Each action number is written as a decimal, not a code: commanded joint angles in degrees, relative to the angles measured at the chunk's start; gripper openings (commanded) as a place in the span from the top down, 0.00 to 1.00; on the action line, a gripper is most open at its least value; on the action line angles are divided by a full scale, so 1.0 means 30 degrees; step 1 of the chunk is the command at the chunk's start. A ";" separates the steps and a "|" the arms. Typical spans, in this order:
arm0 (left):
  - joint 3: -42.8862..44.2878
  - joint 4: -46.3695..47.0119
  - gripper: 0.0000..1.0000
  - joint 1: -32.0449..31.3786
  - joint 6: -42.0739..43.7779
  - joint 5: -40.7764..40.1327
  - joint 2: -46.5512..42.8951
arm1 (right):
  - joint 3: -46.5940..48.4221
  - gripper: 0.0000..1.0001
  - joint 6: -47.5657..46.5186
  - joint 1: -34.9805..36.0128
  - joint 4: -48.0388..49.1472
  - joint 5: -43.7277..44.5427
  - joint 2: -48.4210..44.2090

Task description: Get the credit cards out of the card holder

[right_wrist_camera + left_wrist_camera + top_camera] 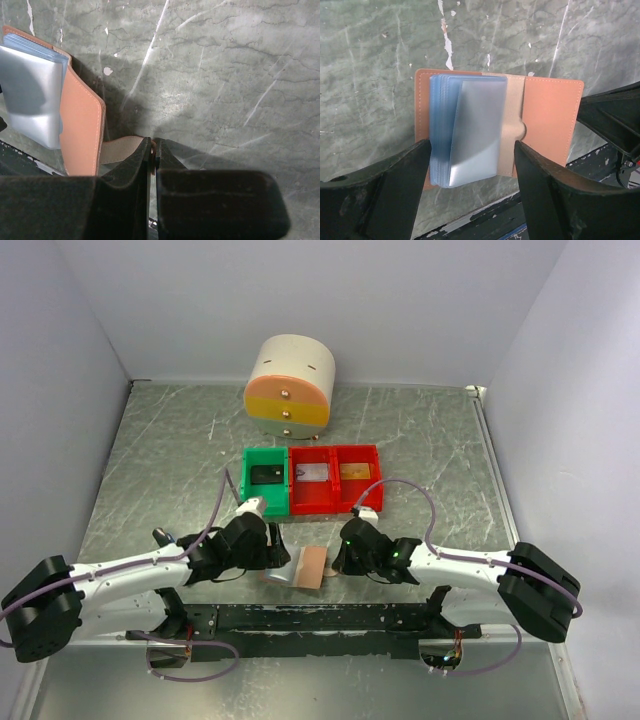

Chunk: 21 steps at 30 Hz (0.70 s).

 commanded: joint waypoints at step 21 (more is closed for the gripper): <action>0.0028 0.1481 0.27 0.0016 0.0265 0.0761 0.0600 | 0.0309 0.99 -0.0111 -0.0087 -0.0273 0.0169 -0.0031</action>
